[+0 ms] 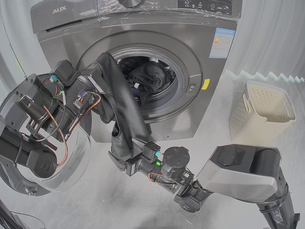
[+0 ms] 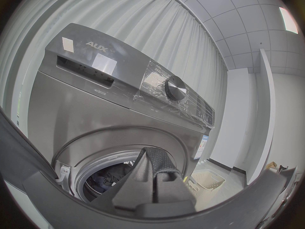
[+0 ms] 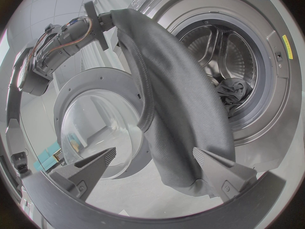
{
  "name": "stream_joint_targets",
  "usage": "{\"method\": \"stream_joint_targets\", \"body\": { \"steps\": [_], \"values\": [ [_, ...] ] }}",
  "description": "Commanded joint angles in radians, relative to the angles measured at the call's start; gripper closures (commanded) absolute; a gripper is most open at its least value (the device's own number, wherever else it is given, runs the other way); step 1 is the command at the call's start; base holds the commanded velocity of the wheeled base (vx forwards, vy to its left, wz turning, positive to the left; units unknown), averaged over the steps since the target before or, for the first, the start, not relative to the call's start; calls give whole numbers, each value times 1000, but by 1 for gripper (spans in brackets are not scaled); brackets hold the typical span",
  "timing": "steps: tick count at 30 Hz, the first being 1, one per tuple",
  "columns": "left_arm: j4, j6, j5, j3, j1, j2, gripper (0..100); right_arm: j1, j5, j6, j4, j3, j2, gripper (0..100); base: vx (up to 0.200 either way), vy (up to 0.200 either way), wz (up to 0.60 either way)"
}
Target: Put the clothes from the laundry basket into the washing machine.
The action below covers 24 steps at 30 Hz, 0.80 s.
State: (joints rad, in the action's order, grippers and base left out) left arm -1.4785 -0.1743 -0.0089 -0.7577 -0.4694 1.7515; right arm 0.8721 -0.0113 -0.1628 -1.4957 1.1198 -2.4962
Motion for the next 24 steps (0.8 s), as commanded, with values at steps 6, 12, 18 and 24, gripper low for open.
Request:
{"method": "stream_joint_targets", "body": {
  "steps": [6, 12, 18, 24],
  "values": [
    [0, -1, 0, 0, 0, 2, 100, 16, 4, 2, 29, 64, -43, 0, 0, 0, 0],
    [-2, -1, 0, 0, 0, 0, 100, -44, 40, 51, 69, 206, -122, 0, 0, 0, 0],
    [-2, -1, 0, 1, 0, 0, 100, -62, 50, 57, 61, 227, -138, 0, 0, 0, 0],
    [-2, -1, 0, 1, 5, 2, 100, -48, 50, 57, 46, 169, -110, 100, 0, 0, 0]
  ]
}}
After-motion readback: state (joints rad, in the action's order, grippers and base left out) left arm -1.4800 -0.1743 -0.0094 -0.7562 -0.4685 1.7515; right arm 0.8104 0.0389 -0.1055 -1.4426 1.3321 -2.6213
